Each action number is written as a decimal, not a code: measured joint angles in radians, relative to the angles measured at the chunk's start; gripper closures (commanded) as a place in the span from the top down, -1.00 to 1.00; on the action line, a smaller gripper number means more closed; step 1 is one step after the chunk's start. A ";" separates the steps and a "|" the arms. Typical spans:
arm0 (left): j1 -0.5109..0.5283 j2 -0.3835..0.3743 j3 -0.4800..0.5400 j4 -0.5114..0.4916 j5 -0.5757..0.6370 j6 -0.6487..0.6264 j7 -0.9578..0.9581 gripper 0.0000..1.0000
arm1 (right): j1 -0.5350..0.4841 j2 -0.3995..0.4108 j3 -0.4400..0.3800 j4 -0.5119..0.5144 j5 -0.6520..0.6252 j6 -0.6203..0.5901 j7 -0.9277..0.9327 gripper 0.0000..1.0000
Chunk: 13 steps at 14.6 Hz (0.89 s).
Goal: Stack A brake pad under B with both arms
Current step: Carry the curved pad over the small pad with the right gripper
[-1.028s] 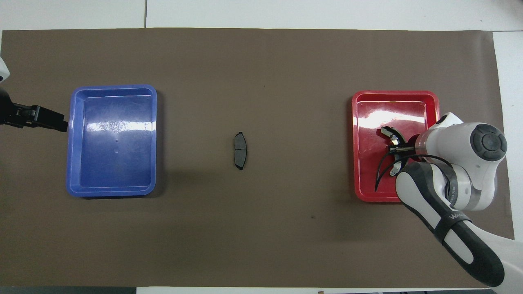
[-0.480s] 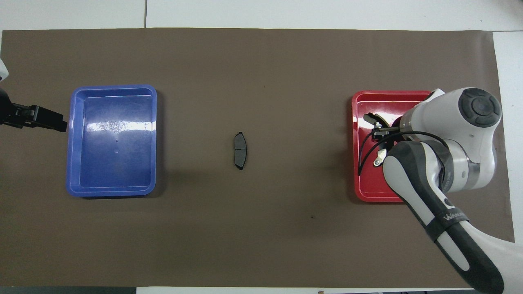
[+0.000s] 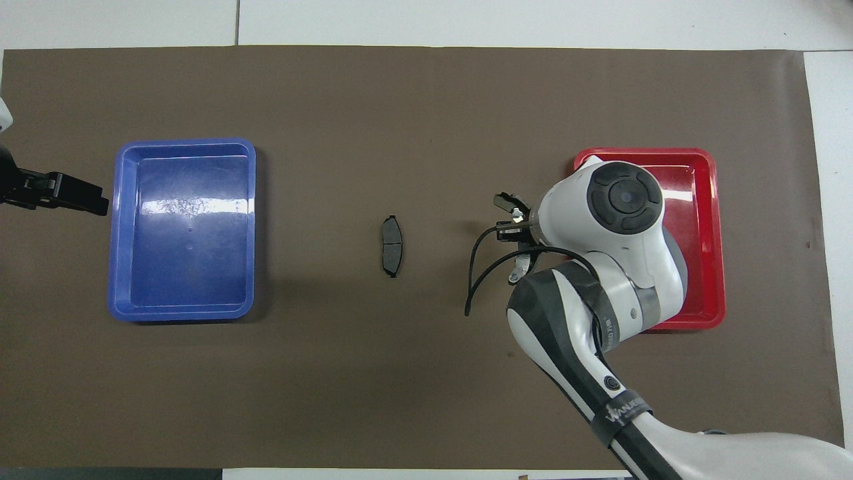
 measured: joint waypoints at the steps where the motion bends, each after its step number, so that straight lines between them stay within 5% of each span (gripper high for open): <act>1: 0.000 0.000 0.000 0.000 0.000 0.000 0.000 0.98 | 0.035 0.023 0.000 0.032 0.000 0.000 0.054 -1.00; 8: 0.000 0.000 0.000 0.000 0.000 0.000 0.000 0.98 | 0.223 0.303 0.000 0.352 -0.020 -0.006 0.330 -1.00; 13: 0.000 0.000 0.000 0.000 0.000 0.000 0.000 0.98 | 0.228 0.356 -0.002 0.390 -0.052 0.035 0.334 -1.00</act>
